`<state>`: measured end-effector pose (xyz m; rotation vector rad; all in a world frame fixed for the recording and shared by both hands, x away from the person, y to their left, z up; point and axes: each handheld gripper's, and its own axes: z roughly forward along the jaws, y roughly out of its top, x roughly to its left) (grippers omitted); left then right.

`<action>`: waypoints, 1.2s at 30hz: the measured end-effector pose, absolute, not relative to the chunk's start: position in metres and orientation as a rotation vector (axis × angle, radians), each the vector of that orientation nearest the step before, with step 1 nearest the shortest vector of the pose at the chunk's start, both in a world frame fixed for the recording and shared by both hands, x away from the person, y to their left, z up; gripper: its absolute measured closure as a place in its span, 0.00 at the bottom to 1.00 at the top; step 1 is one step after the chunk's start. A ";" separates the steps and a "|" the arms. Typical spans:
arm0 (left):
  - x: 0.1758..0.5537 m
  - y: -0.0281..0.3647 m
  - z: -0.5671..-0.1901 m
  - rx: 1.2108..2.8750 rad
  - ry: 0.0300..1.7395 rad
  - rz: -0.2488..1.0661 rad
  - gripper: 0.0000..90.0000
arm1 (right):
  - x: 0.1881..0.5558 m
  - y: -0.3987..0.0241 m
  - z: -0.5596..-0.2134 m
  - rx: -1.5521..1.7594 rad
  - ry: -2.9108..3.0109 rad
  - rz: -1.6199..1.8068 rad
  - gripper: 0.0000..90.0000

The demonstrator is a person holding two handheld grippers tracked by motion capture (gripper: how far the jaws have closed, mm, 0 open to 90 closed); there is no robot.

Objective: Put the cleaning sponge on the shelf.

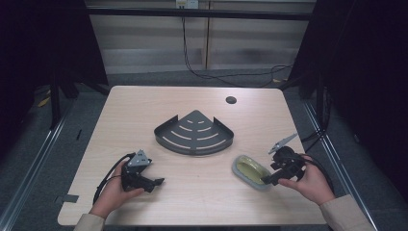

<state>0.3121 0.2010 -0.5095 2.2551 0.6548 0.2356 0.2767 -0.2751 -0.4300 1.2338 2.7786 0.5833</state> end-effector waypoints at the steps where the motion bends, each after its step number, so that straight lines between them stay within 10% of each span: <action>1: 0.312 0.201 -0.509 2.257 0.652 0.236 0.11 | 0.279 -0.273 -0.429 1.223 2.784 0.572 0.34; 36: 0.312 0.201 -0.510 2.251 0.661 0.238 0.11 | 0.317 -0.239 -0.424 1.167 2.898 0.376 0.64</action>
